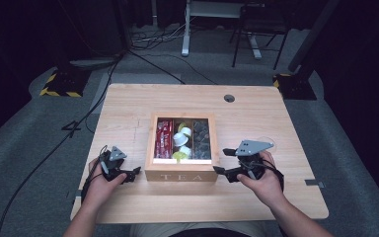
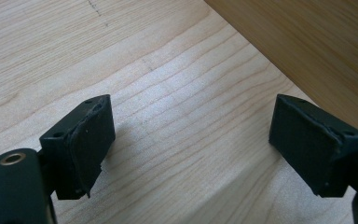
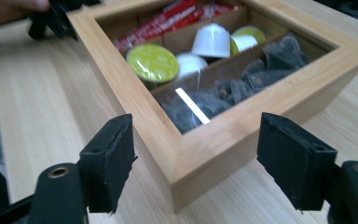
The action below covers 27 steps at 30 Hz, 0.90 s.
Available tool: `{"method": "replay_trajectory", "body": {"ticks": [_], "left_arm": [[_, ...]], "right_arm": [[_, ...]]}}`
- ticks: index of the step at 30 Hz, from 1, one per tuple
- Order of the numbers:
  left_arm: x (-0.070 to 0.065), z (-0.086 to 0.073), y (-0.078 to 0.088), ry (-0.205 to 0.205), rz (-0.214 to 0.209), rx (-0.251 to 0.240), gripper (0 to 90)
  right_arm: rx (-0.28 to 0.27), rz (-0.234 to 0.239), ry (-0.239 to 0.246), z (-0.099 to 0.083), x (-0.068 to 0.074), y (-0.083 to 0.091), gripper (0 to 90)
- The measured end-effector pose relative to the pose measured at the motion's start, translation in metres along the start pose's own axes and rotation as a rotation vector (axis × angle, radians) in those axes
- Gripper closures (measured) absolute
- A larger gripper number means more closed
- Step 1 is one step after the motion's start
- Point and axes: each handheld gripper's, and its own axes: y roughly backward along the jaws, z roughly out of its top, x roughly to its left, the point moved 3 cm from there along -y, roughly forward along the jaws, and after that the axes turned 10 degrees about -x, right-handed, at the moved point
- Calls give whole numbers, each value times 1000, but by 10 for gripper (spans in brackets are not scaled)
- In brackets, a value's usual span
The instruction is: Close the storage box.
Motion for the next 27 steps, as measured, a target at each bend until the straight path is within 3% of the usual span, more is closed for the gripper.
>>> {"method": "replay_trajectory", "body": {"ticks": [5,10,20,22,27], "left_arm": [[0,0,0,-3,-1,-1,148],[0,-1,1,-3,-4,3,148],[3,-2,3,-11,-41,-2,146],[5,-2,3,-45,-44,3,146],[6,-2,4,-46,-52,1,149]], "right_arm": [[-52,18,-29,11,-10,11,224],[-56,7,-34,16,-29,31,161],[-40,-96,-54,5,-66,79,161],[-25,-112,-53,0,-73,89,170],[1,-180,-71,-16,-91,114,179]]}}
